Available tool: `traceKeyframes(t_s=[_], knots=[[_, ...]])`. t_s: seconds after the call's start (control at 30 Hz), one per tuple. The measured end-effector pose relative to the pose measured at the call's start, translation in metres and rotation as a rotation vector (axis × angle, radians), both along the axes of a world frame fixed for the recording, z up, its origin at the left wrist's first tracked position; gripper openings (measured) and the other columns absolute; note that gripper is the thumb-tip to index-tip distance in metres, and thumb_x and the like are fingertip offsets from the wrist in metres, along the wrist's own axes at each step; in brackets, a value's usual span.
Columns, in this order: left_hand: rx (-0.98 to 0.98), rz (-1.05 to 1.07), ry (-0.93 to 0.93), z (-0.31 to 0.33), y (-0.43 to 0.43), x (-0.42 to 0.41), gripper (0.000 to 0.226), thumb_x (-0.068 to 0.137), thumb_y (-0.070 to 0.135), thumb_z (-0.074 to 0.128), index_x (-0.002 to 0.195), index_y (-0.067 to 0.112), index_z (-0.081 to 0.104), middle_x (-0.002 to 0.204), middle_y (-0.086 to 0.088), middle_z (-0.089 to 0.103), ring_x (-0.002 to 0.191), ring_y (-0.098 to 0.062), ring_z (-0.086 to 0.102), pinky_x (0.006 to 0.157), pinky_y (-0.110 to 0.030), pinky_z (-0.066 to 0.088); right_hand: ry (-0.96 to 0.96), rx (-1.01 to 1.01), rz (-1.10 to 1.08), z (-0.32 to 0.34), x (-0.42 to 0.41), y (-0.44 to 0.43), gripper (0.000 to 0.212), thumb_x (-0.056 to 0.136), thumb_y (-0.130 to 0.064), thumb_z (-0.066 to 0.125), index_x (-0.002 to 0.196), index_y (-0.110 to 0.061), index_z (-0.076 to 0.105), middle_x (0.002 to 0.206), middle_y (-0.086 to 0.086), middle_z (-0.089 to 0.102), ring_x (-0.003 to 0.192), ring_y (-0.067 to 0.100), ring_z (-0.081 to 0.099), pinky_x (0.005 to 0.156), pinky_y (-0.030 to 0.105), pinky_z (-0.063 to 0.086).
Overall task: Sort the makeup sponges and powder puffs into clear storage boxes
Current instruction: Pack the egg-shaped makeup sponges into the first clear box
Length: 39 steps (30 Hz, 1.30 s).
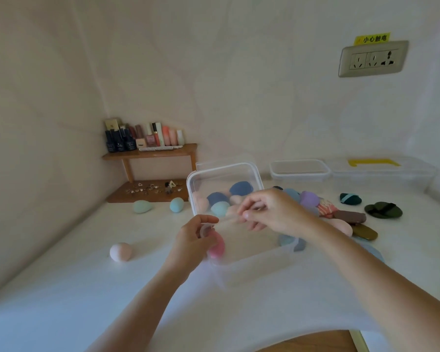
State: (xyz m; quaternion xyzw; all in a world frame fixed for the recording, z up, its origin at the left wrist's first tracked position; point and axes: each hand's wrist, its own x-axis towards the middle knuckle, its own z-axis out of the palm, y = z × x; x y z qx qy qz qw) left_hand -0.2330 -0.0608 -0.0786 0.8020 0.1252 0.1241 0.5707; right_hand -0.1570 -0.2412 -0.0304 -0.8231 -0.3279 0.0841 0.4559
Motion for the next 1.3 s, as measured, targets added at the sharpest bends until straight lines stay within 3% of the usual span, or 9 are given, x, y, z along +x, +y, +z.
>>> traceKeyframes(t_s=[0.13, 0.33, 0.5, 0.67, 0.83, 0.97, 1.1, 1.2, 1.3], knots=[[0.047, -0.004, 0.043, 0.001, -0.004, 0.002, 0.026, 0.085, 0.001, 0.054, 0.089, 0.023, 0.069, 0.098, 0.002, 0.059, 0.08, -0.016, 0.056, 0.071, -0.042, 0.056, -0.111, -0.102, -0.354, 0.011, 0.017, -0.045, 0.01, 0.086, -0.011, 0.064, 0.082, -0.017, 0.068, 0.077, 0.0, 0.069, 0.05, 0.005, 0.06, 0.056, 0.023, 0.05], [0.255, -0.058, 0.096, 0.006, -0.011, 0.014, 0.023, 0.09, 0.01, 0.054, 0.088, 0.026, 0.07, 0.1, 0.002, 0.063, 0.085, -0.012, 0.055, 0.063, -0.02, 0.049, -0.011, -0.546, -0.471, -0.001, 0.035, -0.088, 0.012, 0.085, -0.01, 0.065, 0.095, -0.016, 0.067, 0.103, 0.002, 0.063, 0.091, 0.023, 0.061, 0.068, 0.028, 0.048], [0.408, -0.102, 0.094, 0.011, -0.014, 0.019, 0.022, 0.09, 0.011, 0.051, 0.093, 0.024, 0.068, 0.103, 0.0, 0.064, 0.089, -0.015, 0.057, 0.06, -0.015, 0.041, -0.037, -0.657, -0.392, -0.014, 0.035, -0.098, 0.027, 0.085, -0.031, 0.066, 0.109, -0.018, 0.069, 0.114, 0.003, 0.064, 0.099, 0.02, 0.061, 0.087, 0.035, 0.051], [0.496, -0.122, 0.102, 0.013, -0.012, 0.027, 0.024, 0.09, 0.01, 0.05, 0.088, 0.027, 0.067, 0.104, 0.001, 0.066, 0.093, -0.014, 0.058, 0.062, -0.012, 0.038, 0.009, -0.635, -0.319, -0.014, 0.03, -0.103, 0.029, 0.082, -0.034, 0.07, 0.106, -0.018, 0.068, 0.107, 0.002, 0.065, 0.098, 0.02, 0.063, 0.078, 0.03, 0.051], [0.503, -0.089, 0.088, 0.012, -0.015, 0.028, 0.022, 0.09, 0.012, 0.05, 0.09, 0.026, 0.067, 0.103, 0.001, 0.064, 0.091, -0.014, 0.057, 0.058, -0.01, 0.036, -0.16, -0.301, -0.492, 0.002, 0.025, -0.101, 0.019, 0.078, -0.022, 0.073, 0.092, -0.02, 0.06, 0.099, 0.002, 0.064, 0.083, 0.017, 0.06, 0.067, 0.028, 0.044], [0.464, -0.081, 0.074, 0.009, -0.015, 0.026, 0.019, 0.09, 0.014, 0.052, 0.093, 0.026, 0.067, 0.103, 0.002, 0.065, 0.088, -0.013, 0.057, 0.059, -0.01, 0.038, -0.149, -0.065, -0.321, 0.018, -0.001, -0.073, 0.026, 0.076, -0.019, 0.076, 0.094, -0.027, 0.059, 0.093, -0.009, 0.063, 0.082, 0.011, 0.061, 0.068, 0.024, 0.048], [0.386, -0.063, 0.064, 0.005, -0.015, 0.023, 0.019, 0.089, 0.015, 0.052, 0.093, 0.025, 0.068, 0.103, 0.002, 0.063, 0.084, -0.013, 0.055, 0.058, -0.015, 0.041, -0.061, -0.181, -0.117, 0.003, -0.013, -0.03, 0.028, 0.075, -0.025, 0.078, 0.098, -0.027, 0.062, 0.089, -0.014, 0.068, 0.083, 0.002, 0.064, 0.088, 0.018, 0.047], [0.315, -0.017, 0.058, 0.0, -0.018, 0.02, 0.02, 0.09, 0.018, 0.048, 0.092, 0.026, 0.067, 0.097, 0.003, 0.061, 0.079, -0.014, 0.055, 0.06, -0.025, 0.046, -0.158, -0.28, -0.071, -0.01, -0.015, -0.004, 0.02, 0.074, -0.031, 0.074, 0.091, -0.03, 0.064, 0.084, -0.013, 0.069, 0.08, 0.002, 0.063, 0.081, 0.027, 0.054], [0.312, -0.012, 0.057, -0.003, -0.02, 0.018, 0.021, 0.094, 0.022, 0.044, 0.099, 0.023, 0.064, 0.092, 0.002, 0.061, 0.078, -0.012, 0.055, 0.065, -0.025, 0.046, -0.09, -0.307, 0.062, -0.016, -0.017, 0.007, 0.021, 0.075, -0.029, 0.075, 0.092, -0.025, 0.064, 0.093, -0.01, 0.069, 0.075, 0.003, 0.06, 0.07, 0.013, 0.046]])
